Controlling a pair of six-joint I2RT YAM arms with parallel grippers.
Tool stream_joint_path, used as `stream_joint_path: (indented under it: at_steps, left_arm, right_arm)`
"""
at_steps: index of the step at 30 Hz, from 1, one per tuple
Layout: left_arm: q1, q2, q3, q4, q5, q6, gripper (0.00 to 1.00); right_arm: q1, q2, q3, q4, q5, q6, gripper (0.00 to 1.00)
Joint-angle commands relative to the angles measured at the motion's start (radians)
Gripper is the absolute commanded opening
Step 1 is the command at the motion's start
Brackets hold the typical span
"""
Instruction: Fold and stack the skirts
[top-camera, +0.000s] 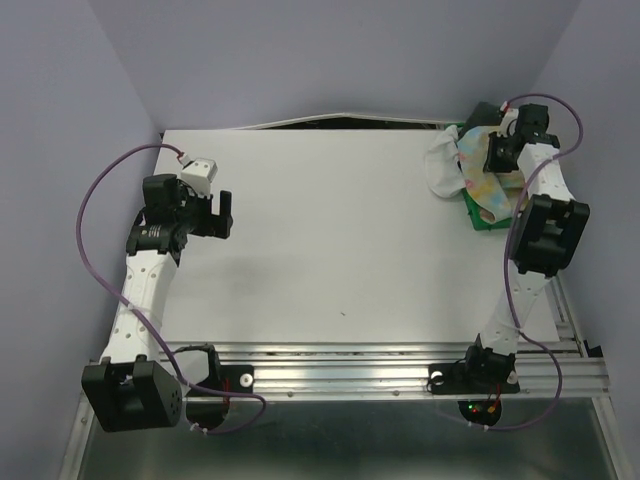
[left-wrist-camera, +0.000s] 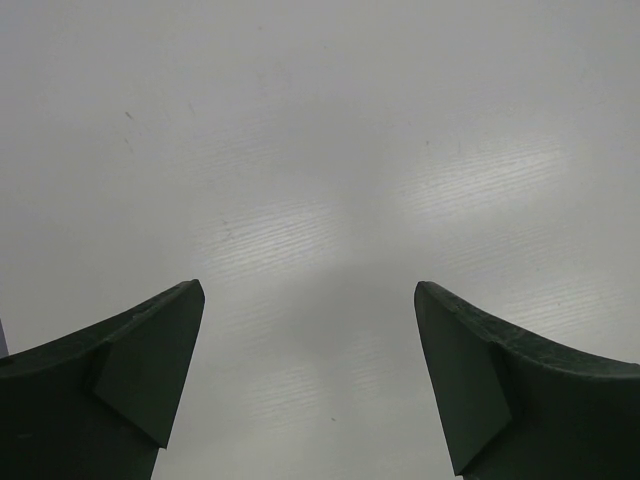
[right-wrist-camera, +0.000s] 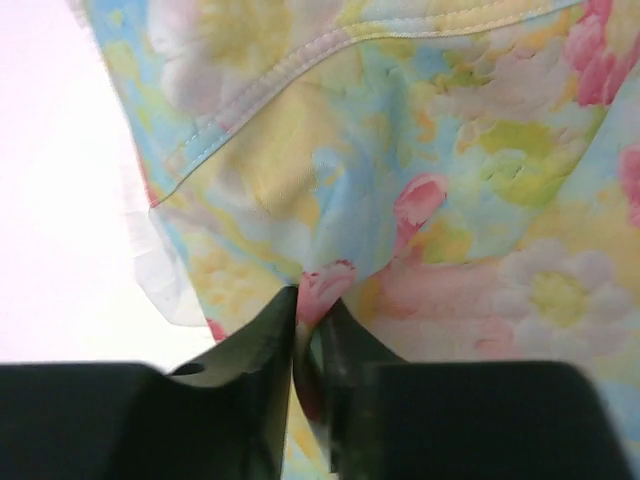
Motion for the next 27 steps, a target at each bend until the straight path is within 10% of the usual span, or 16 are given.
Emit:
stream_joint_path:
  at_steps: [1,5,15,27]
  left_arm:
    - [0.000,-0.015,-0.004,0.020,0.010,-0.006,0.99]
    - [-0.001,0.008,0.011,0.012,0.019,-0.001,0.99]
    - [0.008,0.002,0.096,0.014,0.076,0.002,0.99]
    - [0.071,0.063,0.157,-0.029,0.195,0.013,0.99]
  right_arm:
    - [0.003,-0.136,0.044,0.019,-0.035,0.008,0.17]
    - [0.003,-0.234,0.041,0.031,-0.081,0.003,0.01]
    - [0.128,-0.434,-0.035,0.033,-0.452,0.028,0.01]
    - [0.648,-0.505,-0.686,0.283,-0.385,0.045,0.01]
